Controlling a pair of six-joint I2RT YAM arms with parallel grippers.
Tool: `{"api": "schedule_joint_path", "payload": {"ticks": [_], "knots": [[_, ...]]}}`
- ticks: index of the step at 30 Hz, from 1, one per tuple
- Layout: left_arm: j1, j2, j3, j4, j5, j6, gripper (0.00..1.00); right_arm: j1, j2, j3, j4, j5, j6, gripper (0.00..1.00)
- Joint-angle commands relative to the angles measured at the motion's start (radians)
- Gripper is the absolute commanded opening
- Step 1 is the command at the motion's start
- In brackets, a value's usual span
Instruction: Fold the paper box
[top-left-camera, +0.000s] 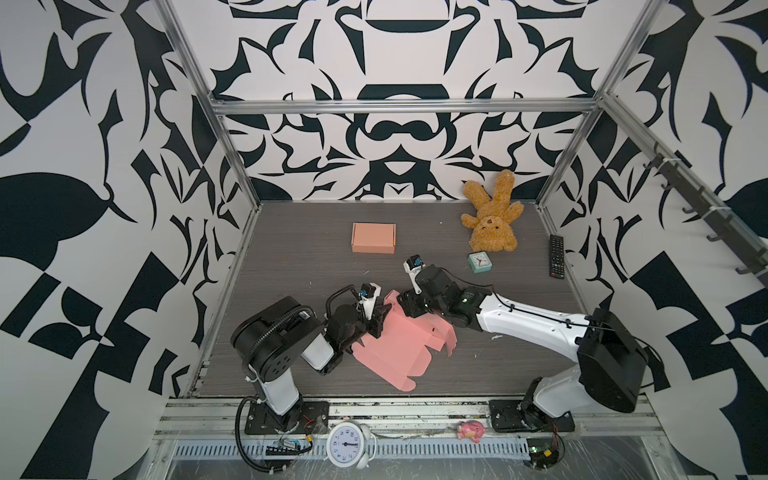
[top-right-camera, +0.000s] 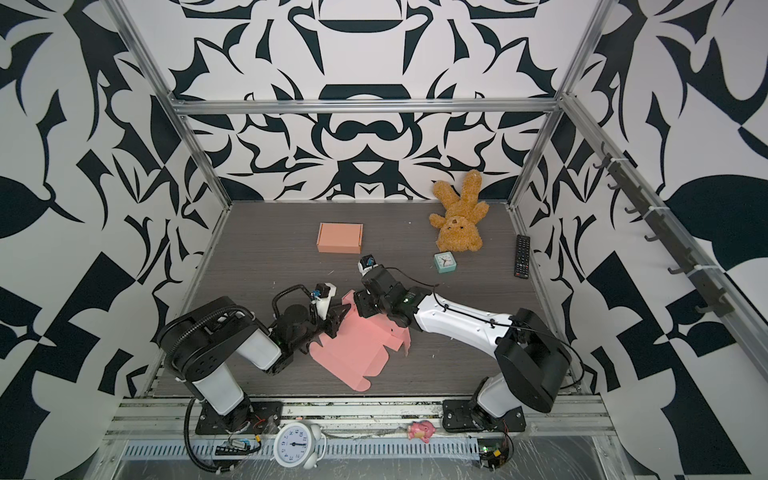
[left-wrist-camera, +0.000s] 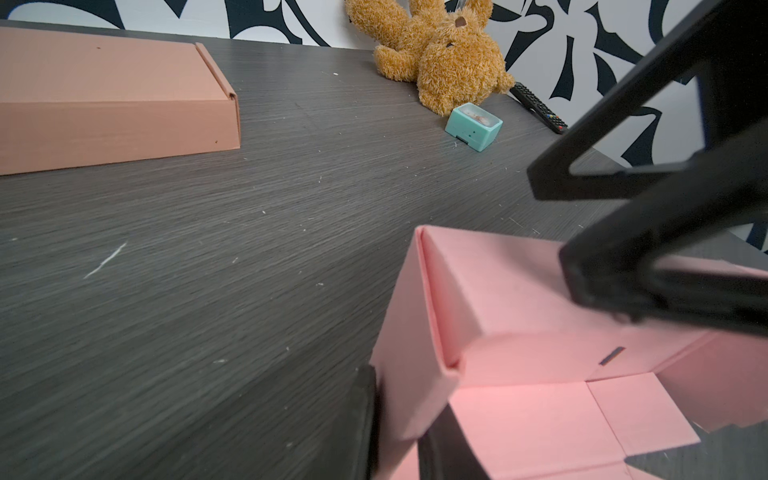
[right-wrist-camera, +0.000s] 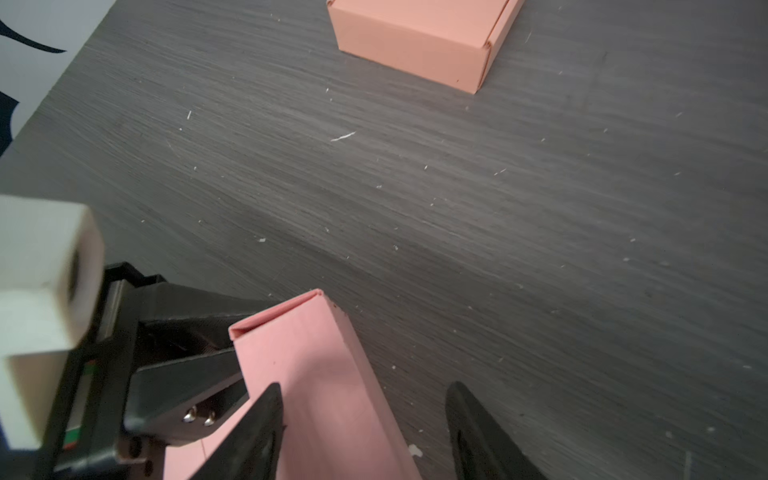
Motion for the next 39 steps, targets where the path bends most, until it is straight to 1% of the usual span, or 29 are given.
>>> {"api": "schedule_joint_path", "payload": {"ticks": [1,4,11,19,25,32,39], "knots": [[-0.005,0.015,0.016,-0.014,-0.018,0.008,0.21,-0.006,-0.01,-0.016,0.082,-0.079,0.071,0.64],[-0.005,0.029,0.02,-0.009,-0.03,0.003,0.21,-0.011,-0.002,-0.034,0.091,-0.113,0.106,0.63],[-0.005,0.04,0.024,0.006,-0.057,0.0,0.21,-0.012,-0.027,-0.109,0.181,-0.184,0.187,0.6],[-0.006,0.032,0.017,-0.006,-0.104,0.007,0.18,-0.01,-0.061,-0.134,0.213,-0.246,0.231,0.56],[-0.009,0.035,0.015,-0.014,-0.118,0.013,0.18,0.006,-0.097,-0.172,0.191,-0.205,0.227,0.55],[-0.019,0.064,0.016,-0.01,-0.105,0.016,0.22,0.005,-0.103,-0.174,0.165,-0.17,0.206,0.55],[-0.028,0.075,0.013,0.0,-0.098,0.014,0.24,0.005,-0.102,-0.168,0.163,-0.175,0.197,0.54]]}}
